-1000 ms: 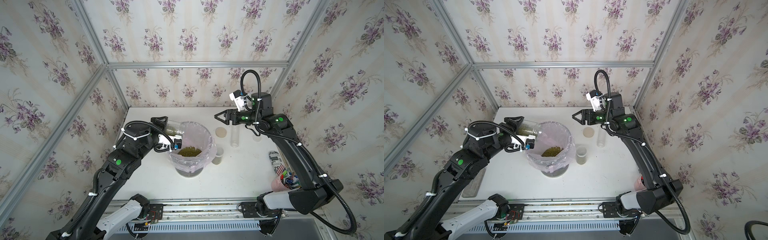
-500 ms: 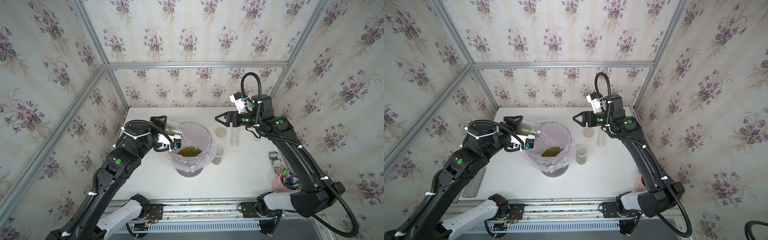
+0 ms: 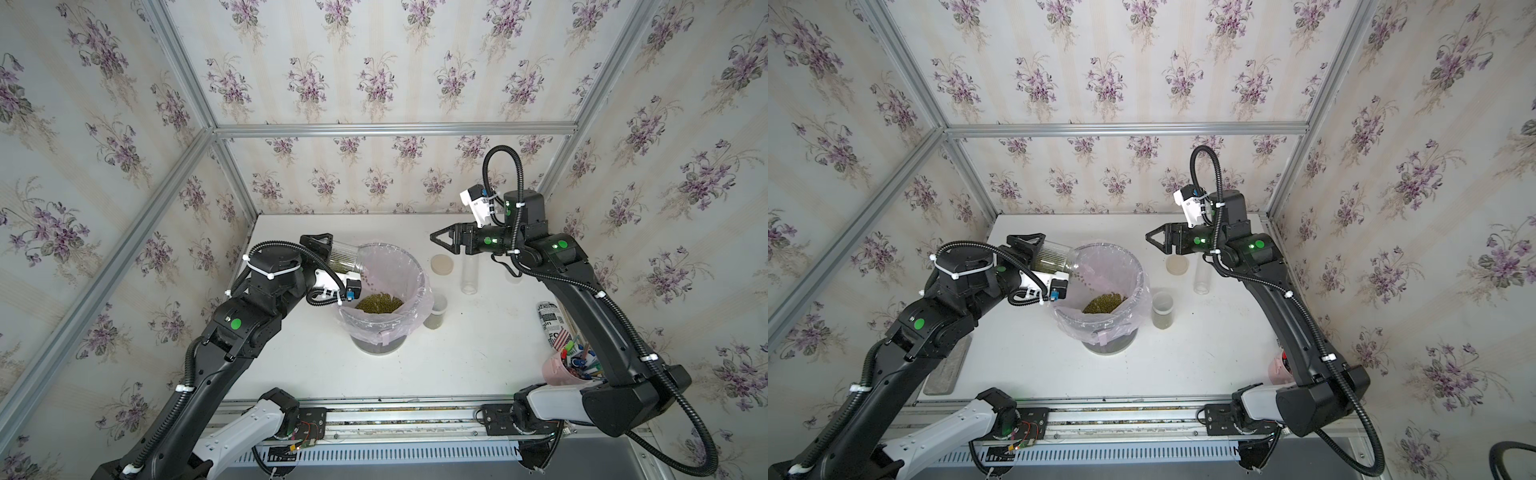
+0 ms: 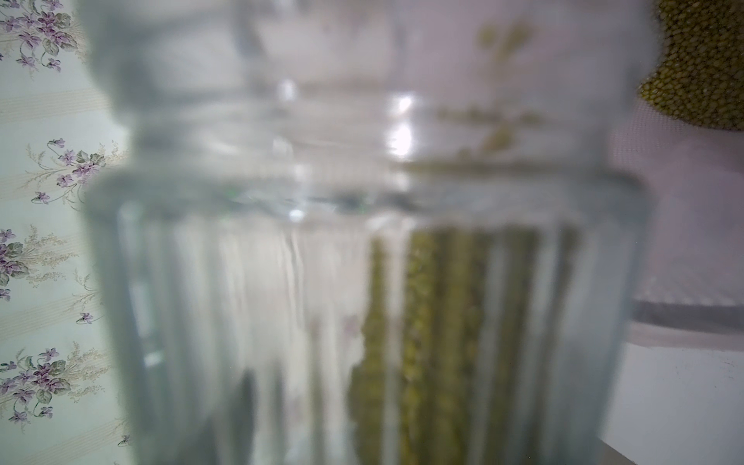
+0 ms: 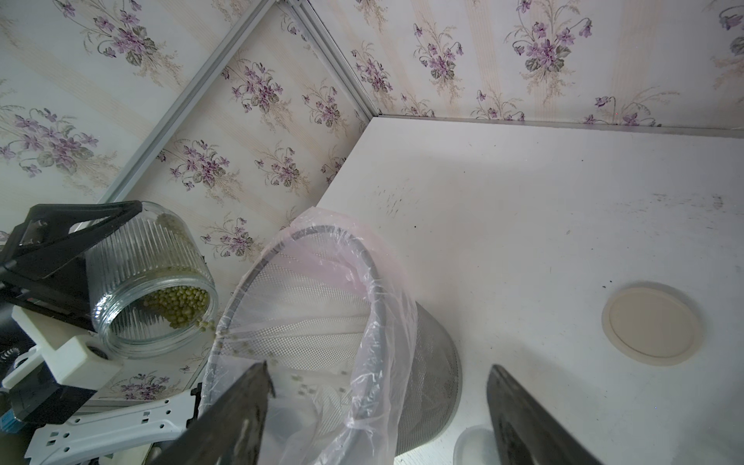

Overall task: Empty moldy mung beans from jars
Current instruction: Pour the moldy mung beans from the jar into the trash bin.

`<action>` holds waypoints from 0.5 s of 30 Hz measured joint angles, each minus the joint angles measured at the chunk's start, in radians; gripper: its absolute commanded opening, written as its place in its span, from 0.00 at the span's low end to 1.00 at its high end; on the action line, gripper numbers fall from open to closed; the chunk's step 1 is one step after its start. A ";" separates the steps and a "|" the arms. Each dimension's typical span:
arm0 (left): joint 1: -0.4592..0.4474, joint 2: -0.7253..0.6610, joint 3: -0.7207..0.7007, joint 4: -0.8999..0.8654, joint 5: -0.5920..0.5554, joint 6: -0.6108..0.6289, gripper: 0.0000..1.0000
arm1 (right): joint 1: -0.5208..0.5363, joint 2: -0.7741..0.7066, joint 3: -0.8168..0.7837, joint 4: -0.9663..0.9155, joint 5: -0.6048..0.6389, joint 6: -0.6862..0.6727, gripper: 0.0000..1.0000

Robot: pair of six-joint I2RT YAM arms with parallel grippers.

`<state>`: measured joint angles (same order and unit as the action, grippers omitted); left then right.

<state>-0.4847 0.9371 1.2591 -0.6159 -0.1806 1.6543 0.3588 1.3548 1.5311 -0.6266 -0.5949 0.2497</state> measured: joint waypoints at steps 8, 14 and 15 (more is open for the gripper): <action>0.000 0.050 0.008 0.000 -0.027 -0.001 0.00 | 0.000 0.000 -0.006 0.000 0.011 0.005 0.82; 0.000 0.041 0.009 0.000 -0.010 -0.010 0.00 | 0.000 0.000 -0.009 0.000 0.015 0.005 0.82; 0.000 0.041 0.008 0.000 -0.005 -0.011 0.00 | 0.000 0.001 -0.008 0.000 0.018 0.006 0.82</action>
<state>-0.4843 0.9783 1.2671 -0.6159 -0.1852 1.6428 0.3588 1.3556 1.5234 -0.6270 -0.5766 0.2554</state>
